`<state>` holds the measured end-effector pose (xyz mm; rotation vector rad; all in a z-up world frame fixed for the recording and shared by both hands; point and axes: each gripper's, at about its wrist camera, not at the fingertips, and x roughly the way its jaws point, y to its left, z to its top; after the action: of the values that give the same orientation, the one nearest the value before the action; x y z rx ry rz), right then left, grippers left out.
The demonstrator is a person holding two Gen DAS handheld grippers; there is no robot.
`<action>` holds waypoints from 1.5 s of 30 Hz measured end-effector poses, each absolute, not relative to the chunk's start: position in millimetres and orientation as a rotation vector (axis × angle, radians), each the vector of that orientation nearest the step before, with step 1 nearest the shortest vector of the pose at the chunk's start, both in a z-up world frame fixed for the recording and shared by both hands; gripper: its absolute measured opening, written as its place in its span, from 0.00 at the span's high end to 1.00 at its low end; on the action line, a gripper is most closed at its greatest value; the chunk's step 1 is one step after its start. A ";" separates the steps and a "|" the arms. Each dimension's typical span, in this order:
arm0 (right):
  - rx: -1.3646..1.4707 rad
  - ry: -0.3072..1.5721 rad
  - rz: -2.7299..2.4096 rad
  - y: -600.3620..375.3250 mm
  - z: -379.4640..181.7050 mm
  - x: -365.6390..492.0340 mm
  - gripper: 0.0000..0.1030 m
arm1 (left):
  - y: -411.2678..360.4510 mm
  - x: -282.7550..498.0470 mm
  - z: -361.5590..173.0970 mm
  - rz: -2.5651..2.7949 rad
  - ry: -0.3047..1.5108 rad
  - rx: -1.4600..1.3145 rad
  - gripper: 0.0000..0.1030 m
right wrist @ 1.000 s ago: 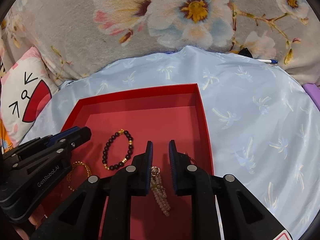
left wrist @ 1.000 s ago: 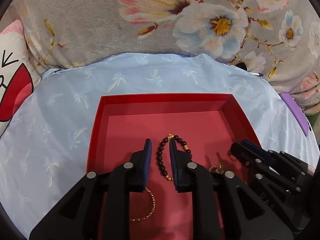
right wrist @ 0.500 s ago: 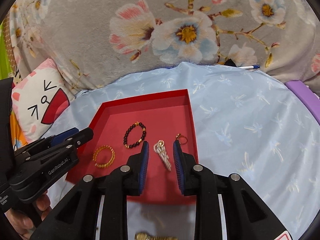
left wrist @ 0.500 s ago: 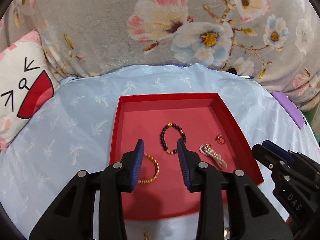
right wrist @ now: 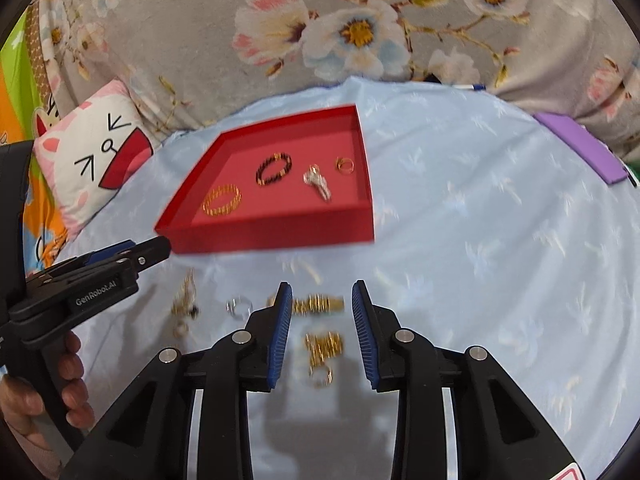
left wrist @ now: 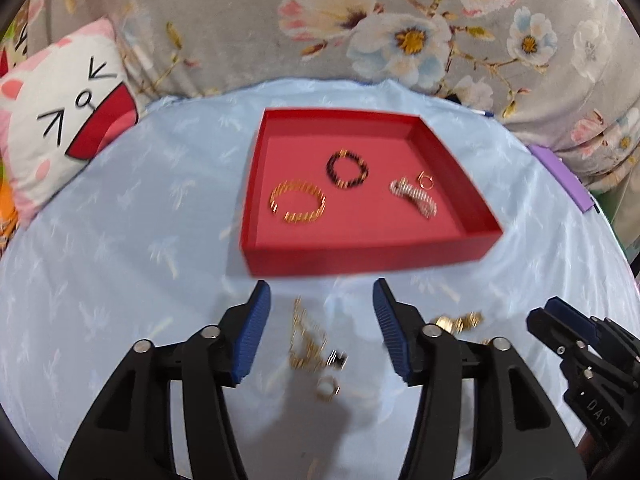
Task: Organize jewelry
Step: 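Withdraw both tools and move the right tool to the gold watch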
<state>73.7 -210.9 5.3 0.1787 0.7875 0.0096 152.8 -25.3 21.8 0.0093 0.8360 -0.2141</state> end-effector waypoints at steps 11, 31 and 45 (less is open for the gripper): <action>0.192 0.884 0.013 -207.1 -33.5 37.5 0.65 | 19.9 102.9 -21.0 -0.163 0.927 -0.031 0.38; 0.194 0.884 0.004 -204.6 -36.7 46.1 0.65 | -10.4 112.7 -30.4 -0.229 0.954 -0.060 0.38; 0.117 0.855 0.031 -200.5 -33.1 89.6 0.65 | -13.8 120.1 -36.4 -0.207 0.956 -0.034 0.39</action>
<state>89.6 -200.5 -33.1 0.1168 0.8549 0.0313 120.1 -13.8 -36.4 -0.0338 0.9564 -0.2066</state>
